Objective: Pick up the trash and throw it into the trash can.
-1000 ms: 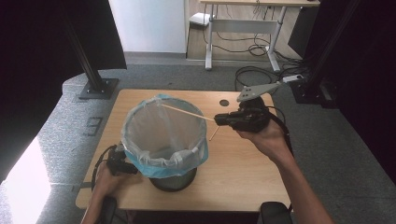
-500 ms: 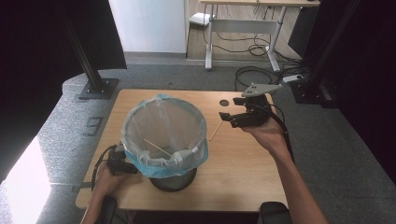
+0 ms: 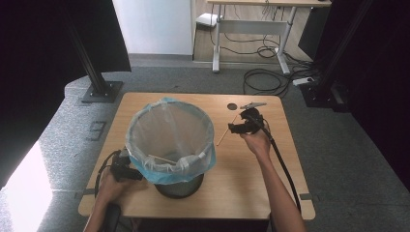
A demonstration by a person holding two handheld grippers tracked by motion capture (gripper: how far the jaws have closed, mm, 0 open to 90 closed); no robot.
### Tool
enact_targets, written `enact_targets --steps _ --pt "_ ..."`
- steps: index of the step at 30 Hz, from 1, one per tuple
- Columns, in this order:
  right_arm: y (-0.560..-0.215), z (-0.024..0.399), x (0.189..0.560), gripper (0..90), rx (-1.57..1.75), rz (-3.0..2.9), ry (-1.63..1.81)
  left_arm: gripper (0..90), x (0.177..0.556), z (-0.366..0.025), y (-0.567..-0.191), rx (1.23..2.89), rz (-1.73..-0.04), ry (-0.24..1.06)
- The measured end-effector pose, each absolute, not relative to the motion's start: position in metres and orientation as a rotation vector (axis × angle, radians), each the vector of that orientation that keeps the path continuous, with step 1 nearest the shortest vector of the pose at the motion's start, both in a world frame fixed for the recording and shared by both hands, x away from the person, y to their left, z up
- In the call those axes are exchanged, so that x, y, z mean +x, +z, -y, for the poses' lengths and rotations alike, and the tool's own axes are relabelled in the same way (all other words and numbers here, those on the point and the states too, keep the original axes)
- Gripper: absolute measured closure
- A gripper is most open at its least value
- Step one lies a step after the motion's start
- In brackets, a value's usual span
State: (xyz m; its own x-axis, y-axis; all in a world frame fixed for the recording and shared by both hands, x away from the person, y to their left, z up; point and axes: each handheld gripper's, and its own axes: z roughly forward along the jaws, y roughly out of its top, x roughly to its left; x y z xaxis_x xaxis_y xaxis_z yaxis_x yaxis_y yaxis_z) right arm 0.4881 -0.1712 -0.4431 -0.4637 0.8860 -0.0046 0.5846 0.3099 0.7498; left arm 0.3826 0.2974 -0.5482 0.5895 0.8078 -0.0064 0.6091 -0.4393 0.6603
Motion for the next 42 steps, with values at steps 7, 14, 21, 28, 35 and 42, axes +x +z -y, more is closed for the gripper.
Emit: enact_targets --steps 7,14,21,28,35,42 --pt "-0.508 0.14 0.517 12.4 1.416 -2.161 0.964 0.0 0.383 -0.297 -0.548 2.195 -1.119 0.414" --pt "-0.548 0.124 0.521 19.5 1.443 -2.125 0.859 0.0 0.383 -0.297 -0.548 2.196 -1.118 0.414" --pt "-0.537 0.146 0.506 65.2 1.422 -2.223 0.833 0.0 0.383 -0.297 -0.548 2.199 -1.115 0.408" --pt "-0.534 0.183 0.488 84.0 1.423 -2.246 0.769 0.0 0.383 -0.297 -0.548 2.2 -1.115 0.408" --pt "-0.532 0.208 0.474 84.5 1.418 -2.269 0.791 0.0 0.383 -0.297 -0.548 2.2 -1.115 0.408" --pt "-0.504 0.215 0.461 84.4 1.35 -2.278 0.875 0.0 0.383 -0.297 -0.548 2.199 -1.116 0.408"
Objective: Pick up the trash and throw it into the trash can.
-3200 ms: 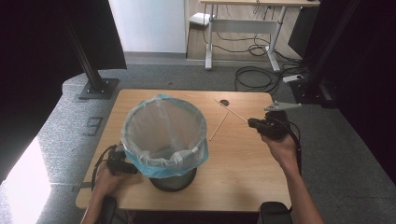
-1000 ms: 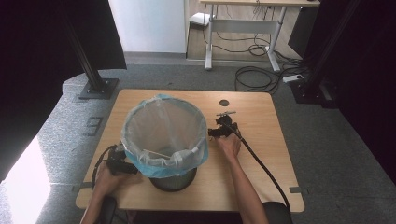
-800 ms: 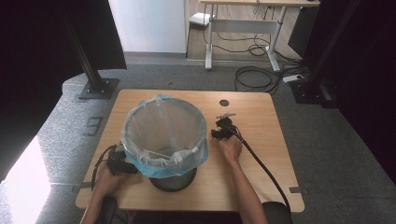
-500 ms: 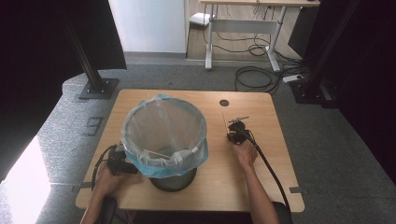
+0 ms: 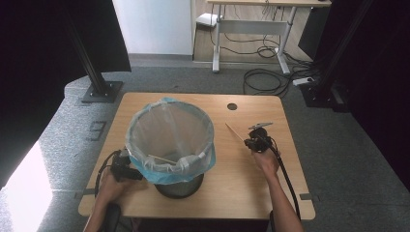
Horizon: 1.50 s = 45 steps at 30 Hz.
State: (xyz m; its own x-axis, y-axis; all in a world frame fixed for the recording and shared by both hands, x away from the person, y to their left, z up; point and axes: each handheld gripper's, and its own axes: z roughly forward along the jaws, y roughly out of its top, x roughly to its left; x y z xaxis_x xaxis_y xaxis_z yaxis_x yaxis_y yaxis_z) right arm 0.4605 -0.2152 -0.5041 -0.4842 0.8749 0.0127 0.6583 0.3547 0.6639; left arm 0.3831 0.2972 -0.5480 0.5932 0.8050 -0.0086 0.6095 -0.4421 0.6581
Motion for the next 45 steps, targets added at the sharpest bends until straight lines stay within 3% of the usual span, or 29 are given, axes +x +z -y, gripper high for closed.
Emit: enact_targets --steps 33,45 --pt "-0.324 0.229 0.405 84.4 1.12 -2.315 1.207 0.0 0.383 -0.297 -0.548 2.198 -1.117 0.409" --pt "-0.252 0.21 0.377 84.5 0.94 -2.353 1.297 0.0 0.383 -0.297 -0.548 2.198 -1.12 0.41"
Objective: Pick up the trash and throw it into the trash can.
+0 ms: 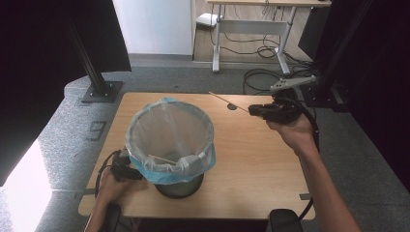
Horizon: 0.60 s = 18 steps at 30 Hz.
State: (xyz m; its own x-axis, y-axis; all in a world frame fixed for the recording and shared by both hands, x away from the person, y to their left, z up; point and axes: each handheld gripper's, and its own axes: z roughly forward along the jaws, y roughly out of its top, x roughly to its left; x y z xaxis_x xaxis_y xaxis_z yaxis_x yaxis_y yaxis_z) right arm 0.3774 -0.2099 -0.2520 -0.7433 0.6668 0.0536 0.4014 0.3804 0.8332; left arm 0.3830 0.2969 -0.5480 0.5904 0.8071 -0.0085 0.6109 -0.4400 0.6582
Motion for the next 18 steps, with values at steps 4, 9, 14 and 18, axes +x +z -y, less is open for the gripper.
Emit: enact_targets --steps 4,9,14,18 --pt "-0.235 0.193 0.365 84.5 0.848 -2.394 1.317 0.0 0.383 -0.297 -0.548 2.197 -1.12 0.41" --pt "-0.227 0.168 0.359 84.4 0.75 -2.478 1.331 0.0 0.383 -0.297 -0.548 2.197 -1.12 0.41" --pt "-0.234 0.134 0.362 84.4 0.66 -2.578 1.297 0.0 0.383 -0.297 -0.548 2.197 -1.12 0.41" --pt "-0.243 0.111 0.368 84.3 0.601 -2.641 1.271 0.0 0.383 -0.297 -0.548 2.197 -1.12 0.41"
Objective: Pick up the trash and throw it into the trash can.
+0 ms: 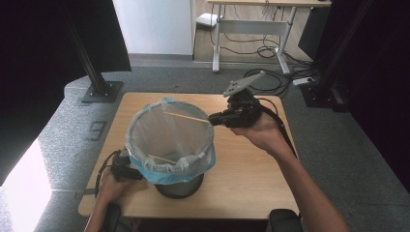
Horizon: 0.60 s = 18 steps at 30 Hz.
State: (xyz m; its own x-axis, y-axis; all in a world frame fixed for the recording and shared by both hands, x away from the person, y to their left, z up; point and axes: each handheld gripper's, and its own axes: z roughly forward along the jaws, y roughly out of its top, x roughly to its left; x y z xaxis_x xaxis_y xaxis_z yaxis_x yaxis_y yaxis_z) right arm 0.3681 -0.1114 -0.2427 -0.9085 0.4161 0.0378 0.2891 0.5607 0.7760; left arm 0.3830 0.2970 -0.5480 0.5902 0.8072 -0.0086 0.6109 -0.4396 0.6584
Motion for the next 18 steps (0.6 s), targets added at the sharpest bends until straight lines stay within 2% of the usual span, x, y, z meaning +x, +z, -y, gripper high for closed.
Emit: enact_targets --steps 7,14,18 --pt "-0.252 0.093 0.377 81.9 0.583 -2.706 1.213 0.0 0.383 -0.297 -0.548 2.197 -1.12 0.41" --pt "-0.251 0.096 0.381 51.9 0.583 -2.63 1.249 0.0 0.383 -0.297 -0.548 2.197 -1.12 0.409" --pt "-0.252 0.104 0.384 29.7 0.615 -2.519 1.259 0.0 0.383 -0.297 -0.548 2.197 -1.12 0.41"
